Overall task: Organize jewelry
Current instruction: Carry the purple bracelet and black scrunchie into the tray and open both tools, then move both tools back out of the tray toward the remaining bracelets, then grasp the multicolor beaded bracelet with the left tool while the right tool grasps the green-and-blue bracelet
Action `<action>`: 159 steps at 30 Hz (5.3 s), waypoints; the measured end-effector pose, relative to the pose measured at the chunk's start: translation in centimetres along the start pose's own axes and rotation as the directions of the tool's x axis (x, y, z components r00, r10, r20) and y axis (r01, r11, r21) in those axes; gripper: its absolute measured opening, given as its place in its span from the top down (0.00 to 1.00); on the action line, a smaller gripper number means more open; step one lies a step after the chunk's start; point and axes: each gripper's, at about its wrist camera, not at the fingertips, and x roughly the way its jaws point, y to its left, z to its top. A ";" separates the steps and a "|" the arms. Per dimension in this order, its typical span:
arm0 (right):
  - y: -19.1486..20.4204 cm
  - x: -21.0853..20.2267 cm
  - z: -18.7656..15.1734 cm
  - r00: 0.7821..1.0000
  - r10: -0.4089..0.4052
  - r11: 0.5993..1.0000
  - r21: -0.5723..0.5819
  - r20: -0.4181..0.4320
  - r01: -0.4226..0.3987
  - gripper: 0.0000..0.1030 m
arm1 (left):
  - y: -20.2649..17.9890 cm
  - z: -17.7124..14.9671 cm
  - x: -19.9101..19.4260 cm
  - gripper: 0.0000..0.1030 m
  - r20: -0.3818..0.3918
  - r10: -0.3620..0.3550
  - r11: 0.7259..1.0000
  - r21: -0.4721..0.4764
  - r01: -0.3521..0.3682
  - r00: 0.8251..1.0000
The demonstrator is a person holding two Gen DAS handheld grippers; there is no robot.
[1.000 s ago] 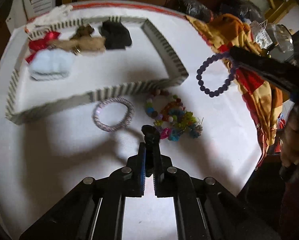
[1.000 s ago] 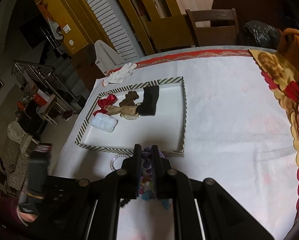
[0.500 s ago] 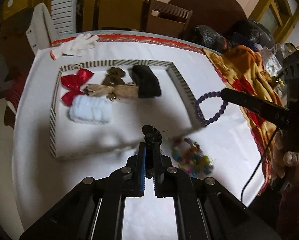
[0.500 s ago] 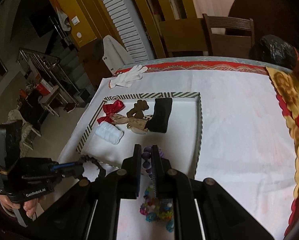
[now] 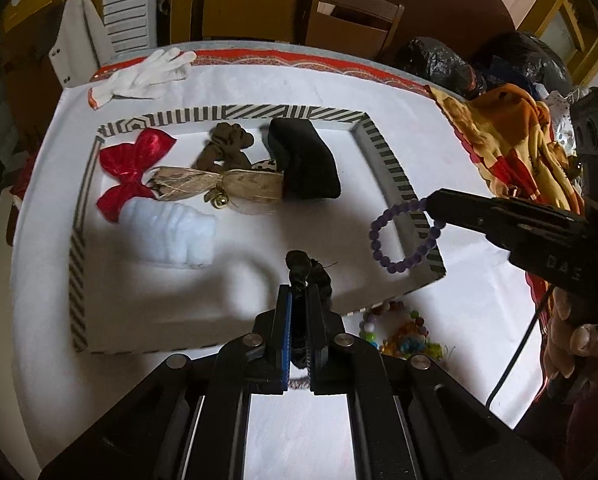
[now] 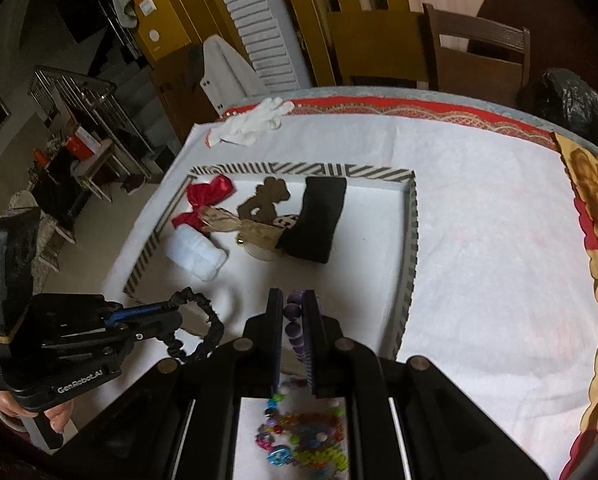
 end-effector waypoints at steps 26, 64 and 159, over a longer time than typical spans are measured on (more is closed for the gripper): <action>-9.2 12.3 9.1 0.998 -0.053 0.996 0.065 -0.025 0.055 0.86 | 4.3 3.4 6.0 0.83 -0.091 0.114 0.979 -0.161 -0.127 0.989; -1.0 -2.6 -8.5 0.987 -0.158 0.976 0.156 0.039 0.150 0.42 | 0.9 -4.6 -1.4 0.69 0.024 0.182 0.981 -0.068 -0.180 0.983; -6.7 -7.7 -17.3 0.993 -0.057 0.939 0.344 0.104 0.018 0.93 | -8.7 -3.9 8.5 0.94 -0.116 0.069 0.987 0.149 -0.051 0.991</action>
